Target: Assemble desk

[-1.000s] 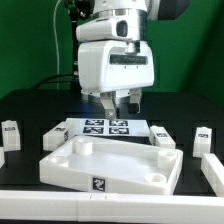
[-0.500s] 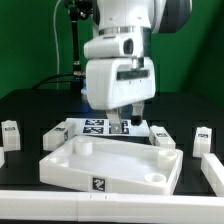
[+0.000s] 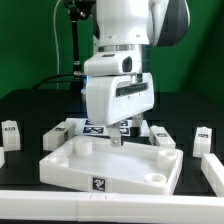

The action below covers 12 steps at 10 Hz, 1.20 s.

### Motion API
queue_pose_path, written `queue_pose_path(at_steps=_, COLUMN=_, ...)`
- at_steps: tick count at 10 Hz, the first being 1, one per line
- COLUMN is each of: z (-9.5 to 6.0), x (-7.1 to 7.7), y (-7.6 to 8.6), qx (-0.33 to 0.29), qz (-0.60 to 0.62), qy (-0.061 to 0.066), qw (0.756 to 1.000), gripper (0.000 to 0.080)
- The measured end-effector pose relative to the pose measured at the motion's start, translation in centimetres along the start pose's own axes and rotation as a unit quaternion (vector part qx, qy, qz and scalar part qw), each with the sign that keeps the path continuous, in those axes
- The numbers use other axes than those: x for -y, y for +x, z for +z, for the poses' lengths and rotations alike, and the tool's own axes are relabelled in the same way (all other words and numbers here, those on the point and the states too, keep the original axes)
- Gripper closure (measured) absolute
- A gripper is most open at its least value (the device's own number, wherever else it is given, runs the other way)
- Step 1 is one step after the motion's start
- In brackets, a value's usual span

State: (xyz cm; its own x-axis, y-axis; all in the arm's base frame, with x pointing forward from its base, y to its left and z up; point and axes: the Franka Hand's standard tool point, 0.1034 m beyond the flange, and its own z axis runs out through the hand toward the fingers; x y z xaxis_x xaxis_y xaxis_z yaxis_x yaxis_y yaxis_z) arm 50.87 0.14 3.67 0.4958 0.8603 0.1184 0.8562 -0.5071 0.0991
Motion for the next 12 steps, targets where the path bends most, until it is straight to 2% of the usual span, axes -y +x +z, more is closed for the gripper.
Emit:
queue_pose_path(at_steps=2, z=1.2, x=1.7, y=-0.6, qx=0.005, qz=-0.002, qy=0.011, qw=1.0, gripper=0.015)
queue_pose_path(at_steps=4, z=2.4, x=2.6, y=-0.9, qx=0.009, qz=-0.001, qy=0.023, qw=1.0, gripper=0.015)
queue_pose_path(at_steps=9, z=2.9, x=3.1, y=-0.8, qx=0.011, qz=0.003, qy=0.027, qw=1.0, gripper=0.0153)
queue_pose_path(at_steps=10, z=2.9, x=3.0, y=-0.9, qx=0.011, qz=0.004, qy=0.026, qw=1.0, gripper=0.0336)
queue_pose_path(at_steps=11, z=2.9, x=3.1, y=-0.9, qx=0.011, qz=0.004, qy=0.026, qw=1.0, gripper=0.0336)
queue_pose_path(at_steps=12, z=2.9, x=3.0, y=-0.9, qx=0.011, qz=0.004, qy=0.026, qw=1.0, gripper=0.0516)
